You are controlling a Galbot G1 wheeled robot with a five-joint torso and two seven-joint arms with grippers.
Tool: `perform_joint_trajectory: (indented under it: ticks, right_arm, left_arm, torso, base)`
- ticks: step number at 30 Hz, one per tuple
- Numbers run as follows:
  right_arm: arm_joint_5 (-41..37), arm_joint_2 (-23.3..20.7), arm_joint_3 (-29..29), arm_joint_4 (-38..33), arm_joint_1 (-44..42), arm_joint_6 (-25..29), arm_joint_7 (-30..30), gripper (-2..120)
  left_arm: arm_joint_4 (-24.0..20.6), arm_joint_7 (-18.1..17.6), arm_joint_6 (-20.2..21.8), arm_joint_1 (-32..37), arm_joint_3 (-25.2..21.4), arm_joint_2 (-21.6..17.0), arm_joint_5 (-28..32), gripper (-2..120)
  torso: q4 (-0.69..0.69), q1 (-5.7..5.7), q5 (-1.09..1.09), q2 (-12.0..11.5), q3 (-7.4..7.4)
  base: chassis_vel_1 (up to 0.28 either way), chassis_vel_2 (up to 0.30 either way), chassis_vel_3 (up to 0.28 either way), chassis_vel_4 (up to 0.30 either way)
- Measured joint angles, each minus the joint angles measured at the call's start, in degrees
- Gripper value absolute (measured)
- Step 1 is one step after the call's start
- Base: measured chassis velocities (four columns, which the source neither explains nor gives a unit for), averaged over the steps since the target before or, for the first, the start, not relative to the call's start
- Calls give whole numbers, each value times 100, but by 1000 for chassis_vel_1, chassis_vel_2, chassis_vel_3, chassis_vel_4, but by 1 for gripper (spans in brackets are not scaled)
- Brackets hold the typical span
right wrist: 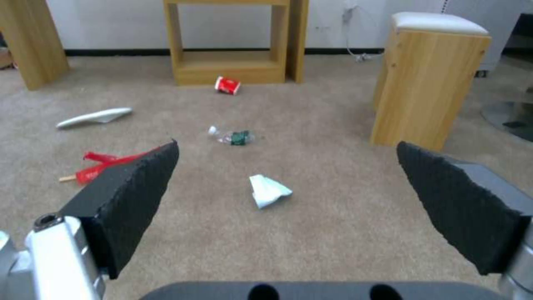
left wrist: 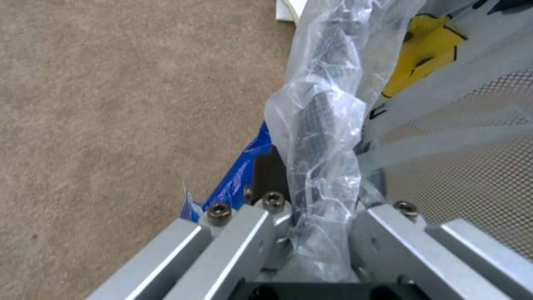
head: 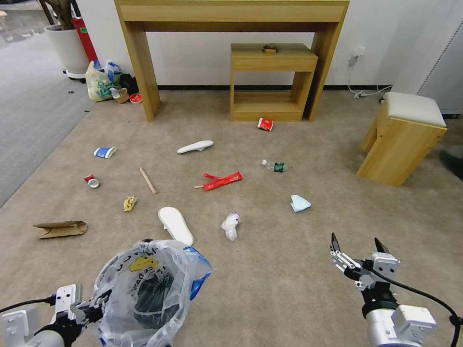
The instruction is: Pick up the trash bin and place the garbage on the floor into it.
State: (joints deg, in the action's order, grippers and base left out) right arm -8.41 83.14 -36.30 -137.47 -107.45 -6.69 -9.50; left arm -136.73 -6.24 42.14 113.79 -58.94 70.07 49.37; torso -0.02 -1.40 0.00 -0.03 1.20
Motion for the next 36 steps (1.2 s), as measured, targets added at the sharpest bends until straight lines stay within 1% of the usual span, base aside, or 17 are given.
perform_joint_trajectory:
  ticks: [14,24,36]
  right_arm:
    - [6,11,3,2,3,11,4,100]
    - [17,17,2,14,2,12,-28,100]
    - [67,21,21,55,-28,37,-36,100]
  left_arm:
    - [15,104,0,-24,44,-17,-54,0]
    - [34,180,0,-58,57,1,-118,0]
    - [10,210,0,-68,29,-8,-61,0]
  torso:
    - [0,0,0,0,0]
    - [1,0,0,0,0]
    - [-1,-1,0,0,0]
  base:
    - [-31,100,23,-86]
    - [22,154,-25,-154]
    - [23,149,-25,-153]
